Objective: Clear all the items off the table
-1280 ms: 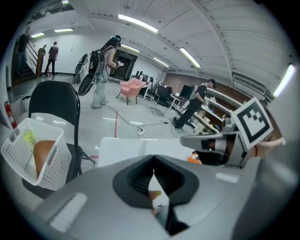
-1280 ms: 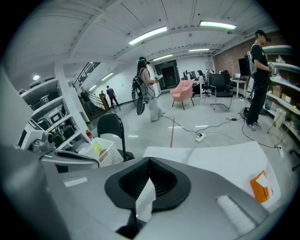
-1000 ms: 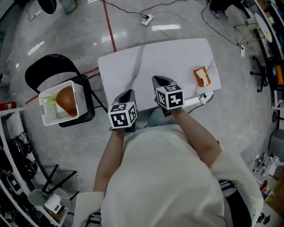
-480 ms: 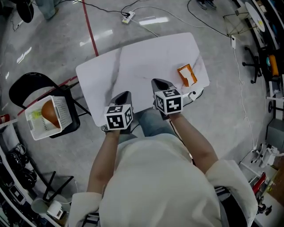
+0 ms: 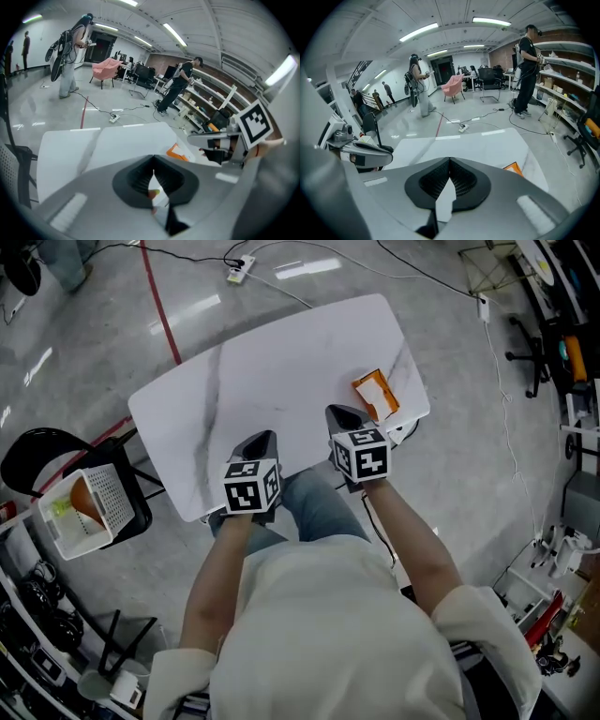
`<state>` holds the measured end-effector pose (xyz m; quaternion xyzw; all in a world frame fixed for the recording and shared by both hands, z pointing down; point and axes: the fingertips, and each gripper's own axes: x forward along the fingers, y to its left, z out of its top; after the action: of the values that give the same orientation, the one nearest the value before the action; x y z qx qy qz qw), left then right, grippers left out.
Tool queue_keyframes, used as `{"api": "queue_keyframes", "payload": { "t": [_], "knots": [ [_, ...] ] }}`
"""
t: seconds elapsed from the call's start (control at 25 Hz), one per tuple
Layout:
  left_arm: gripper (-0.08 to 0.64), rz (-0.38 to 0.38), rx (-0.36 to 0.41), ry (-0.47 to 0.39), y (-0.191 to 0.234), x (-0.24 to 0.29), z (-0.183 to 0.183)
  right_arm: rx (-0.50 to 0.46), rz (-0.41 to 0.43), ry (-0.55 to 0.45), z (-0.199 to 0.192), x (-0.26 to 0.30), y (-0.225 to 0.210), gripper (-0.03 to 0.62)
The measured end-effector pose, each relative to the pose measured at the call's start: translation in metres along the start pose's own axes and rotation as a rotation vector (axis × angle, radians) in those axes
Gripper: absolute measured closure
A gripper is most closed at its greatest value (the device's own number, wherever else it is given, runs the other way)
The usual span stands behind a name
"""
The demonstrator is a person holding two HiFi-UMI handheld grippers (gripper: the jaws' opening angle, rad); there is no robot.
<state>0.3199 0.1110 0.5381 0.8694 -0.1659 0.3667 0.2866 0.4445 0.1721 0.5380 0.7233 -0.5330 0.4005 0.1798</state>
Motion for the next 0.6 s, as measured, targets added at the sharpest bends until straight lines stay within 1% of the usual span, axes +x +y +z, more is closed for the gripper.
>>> {"api": "queue_keyframes", "payload": {
  "t": [0.28,0.4,0.52,0.6],
  "knots": [
    [0.551,-0.014,0.014,0.044,-0.025,0.049,0.000,0.025,-0.031,0.041,-0.021,0.011,-0.055,0.594],
    [0.551,-0.024,0.032,0.066,-0.034,0.069,0.000,0.042,-0.046,0.051,-0.028,0.016,-0.075,0.594],
    [0.551,-0.031,0.049,0.087,-0.044,0.090,0.000,0.028,-0.055,0.065,-0.035,0.021,-0.095,0.592],
    [0.551,-0.033,0.057,0.099,-0.050,0.103,-0.001,0.022,-0.052,0.079,-0.040,0.025,-0.108,0.570]
  ]
}}
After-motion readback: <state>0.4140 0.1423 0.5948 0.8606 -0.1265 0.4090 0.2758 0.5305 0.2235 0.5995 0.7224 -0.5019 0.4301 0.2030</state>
